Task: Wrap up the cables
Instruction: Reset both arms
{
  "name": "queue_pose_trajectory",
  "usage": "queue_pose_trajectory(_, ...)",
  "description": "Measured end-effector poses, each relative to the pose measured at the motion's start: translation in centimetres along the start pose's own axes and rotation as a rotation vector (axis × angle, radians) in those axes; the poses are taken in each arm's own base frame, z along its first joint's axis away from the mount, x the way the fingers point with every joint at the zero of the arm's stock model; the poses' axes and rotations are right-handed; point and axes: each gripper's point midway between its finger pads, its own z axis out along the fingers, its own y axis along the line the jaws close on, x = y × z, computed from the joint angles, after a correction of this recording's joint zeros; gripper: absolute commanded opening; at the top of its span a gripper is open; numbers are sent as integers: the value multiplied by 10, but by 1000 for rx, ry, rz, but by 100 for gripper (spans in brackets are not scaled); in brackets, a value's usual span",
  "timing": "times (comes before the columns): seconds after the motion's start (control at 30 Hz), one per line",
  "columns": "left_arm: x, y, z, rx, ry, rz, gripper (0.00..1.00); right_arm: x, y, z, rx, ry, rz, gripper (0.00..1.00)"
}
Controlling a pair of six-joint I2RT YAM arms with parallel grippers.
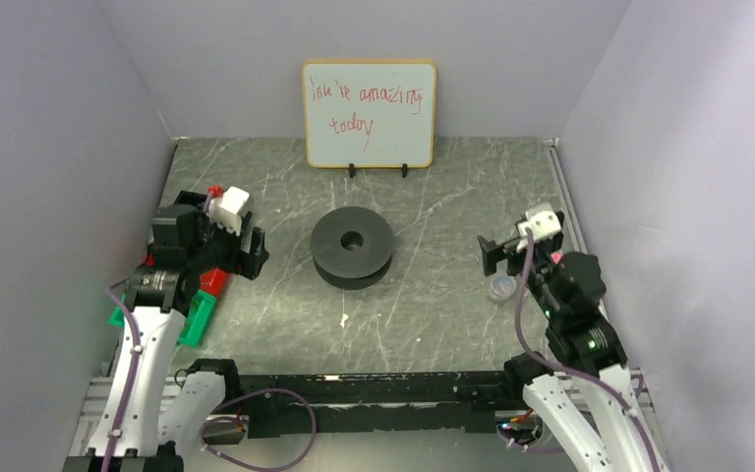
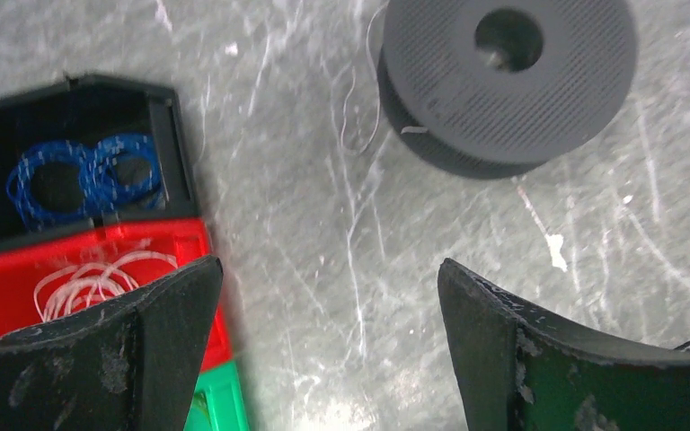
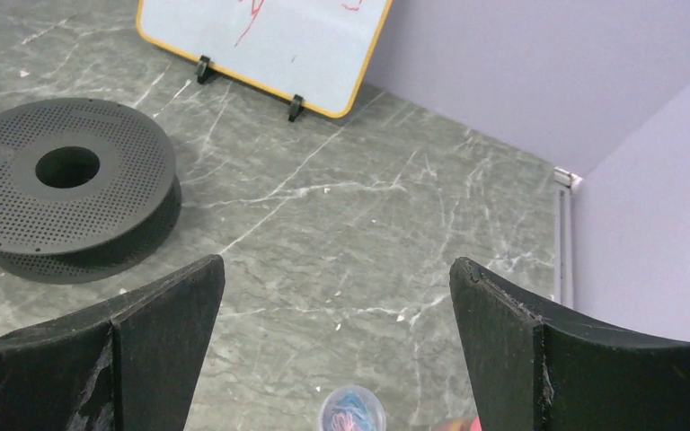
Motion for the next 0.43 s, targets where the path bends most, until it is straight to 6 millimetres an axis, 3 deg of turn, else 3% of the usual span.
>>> queue_pose_trajectory(0.17, 39, 0, -2, -48, 49, -15, 95, 6, -7, -29, 65, -91, -6, 99)
queue_pose_trajectory(0.43, 38, 3, -7, -81, 25, -13, 95, 29, -13, -32, 119, -64, -15, 99)
